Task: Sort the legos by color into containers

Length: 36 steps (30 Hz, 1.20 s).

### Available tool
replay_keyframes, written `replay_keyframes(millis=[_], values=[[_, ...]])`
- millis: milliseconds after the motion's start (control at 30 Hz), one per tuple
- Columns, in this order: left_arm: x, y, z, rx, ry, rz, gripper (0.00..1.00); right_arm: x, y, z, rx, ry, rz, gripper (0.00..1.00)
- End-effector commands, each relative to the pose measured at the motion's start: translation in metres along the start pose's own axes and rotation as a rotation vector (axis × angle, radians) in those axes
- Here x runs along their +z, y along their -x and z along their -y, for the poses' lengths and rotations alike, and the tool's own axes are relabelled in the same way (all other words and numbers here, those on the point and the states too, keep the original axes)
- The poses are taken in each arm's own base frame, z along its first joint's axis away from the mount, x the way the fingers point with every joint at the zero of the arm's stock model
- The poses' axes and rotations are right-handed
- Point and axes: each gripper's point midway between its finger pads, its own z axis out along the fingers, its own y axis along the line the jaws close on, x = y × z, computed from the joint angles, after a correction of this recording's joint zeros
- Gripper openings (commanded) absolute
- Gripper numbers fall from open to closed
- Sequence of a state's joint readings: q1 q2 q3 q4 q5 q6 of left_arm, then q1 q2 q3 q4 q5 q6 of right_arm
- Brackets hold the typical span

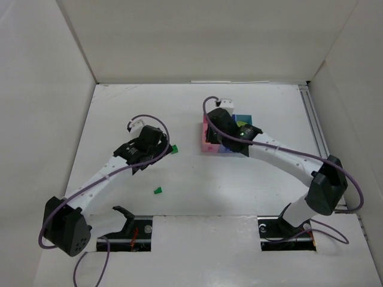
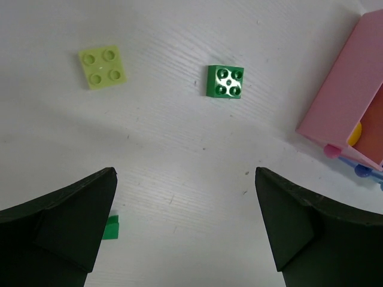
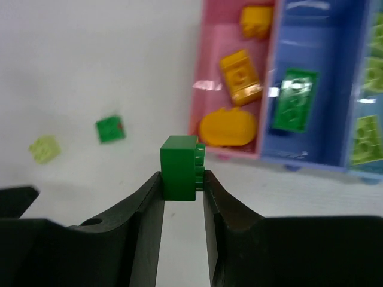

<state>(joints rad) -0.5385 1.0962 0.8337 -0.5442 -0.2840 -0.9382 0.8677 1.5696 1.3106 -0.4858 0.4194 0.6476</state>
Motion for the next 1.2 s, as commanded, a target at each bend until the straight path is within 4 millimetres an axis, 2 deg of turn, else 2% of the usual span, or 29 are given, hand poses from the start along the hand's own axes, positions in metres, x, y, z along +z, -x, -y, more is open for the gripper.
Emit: replay_keyframes(millis=[0, 100, 233, 300, 367, 400, 467, 533, 567, 700, 800, 867, 900, 1000, 1033, 1067, 1167], values=[[0.004, 0.022, 0.043, 0.053, -0.124, 0.045, 1.00, 0.014, 0.002, 0.061, -0.010, -0.155, -0.019, 0.23], [0.019, 0.021, 0.055, 0.085, -0.121, 0.027, 1.00, 0.021, 0.010, 0.090, -0.011, -0.216, -0.024, 0.23], [0.039, 0.019, 0.063, 0.118, -0.085, 0.002, 1.00, 0.032, 0.015, 0.104, 0.004, -0.251, -0.040, 0.25], [0.051, 0.017, 0.067, 0.135, -0.070, -0.009, 1.00, 0.034, 0.021, 0.105, 0.013, -0.256, -0.033, 0.32], [0.058, 0.012, 0.067, 0.142, -0.057, -0.031, 1.00, 0.039, 0.014, 0.116, 0.013, -0.296, -0.057, 0.40], [0.060, 0.013, 0.069, 0.143, -0.055, -0.032, 1.00, 0.039, 0.020, 0.118, 0.024, -0.299, -0.047, 0.46], [0.069, 0.011, 0.070, 0.158, -0.044, -0.041, 1.00, 0.040, 0.017, 0.121, 0.017, -0.315, -0.057, 0.65], [0.077, 0.008, 0.072, 0.162, -0.035, -0.048, 1.00, 0.039, 0.019, 0.120, 0.017, -0.315, -0.057, 0.70], [0.078, 0.009, 0.074, 0.162, -0.035, -0.048, 1.00, 0.032, 0.025, 0.119, 0.016, -0.304, -0.039, 0.74], [0.091, 0.001, 0.073, 0.181, -0.016, -0.074, 0.99, 0.011, 0.043, 0.112, 0.035, -0.268, 0.028, 0.77], [0.103, -0.006, 0.069, 0.177, 0.014, -0.096, 0.91, -0.004, 0.051, 0.111, 0.047, -0.251, 0.056, 0.78], [0.108, -0.010, 0.066, 0.174, 0.030, -0.107, 0.85, -0.009, 0.047, 0.115, 0.045, -0.255, 0.050, 0.78], [0.113, -0.011, 0.064, 0.167, 0.044, -0.101, 0.83, -0.017, 0.054, 0.118, 0.060, -0.251, 0.073, 0.78], [0.122, -0.014, 0.060, 0.173, 0.064, -0.102, 0.78, -0.025, 0.046, 0.130, 0.069, -0.274, 0.065, 0.78], [0.125, -0.017, 0.058, 0.176, 0.073, -0.108, 0.75, -0.033, 0.051, 0.129, 0.089, -0.265, 0.083, 0.78], [0.126, -0.014, 0.061, 0.176, 0.075, -0.098, 0.73, -0.037, 0.045, 0.136, 0.082, -0.285, 0.075, 0.78], [0.132, -0.016, 0.060, 0.180, 0.085, -0.106, 0.61, -0.051, 0.039, 0.144, 0.103, -0.294, 0.083, 0.78]])
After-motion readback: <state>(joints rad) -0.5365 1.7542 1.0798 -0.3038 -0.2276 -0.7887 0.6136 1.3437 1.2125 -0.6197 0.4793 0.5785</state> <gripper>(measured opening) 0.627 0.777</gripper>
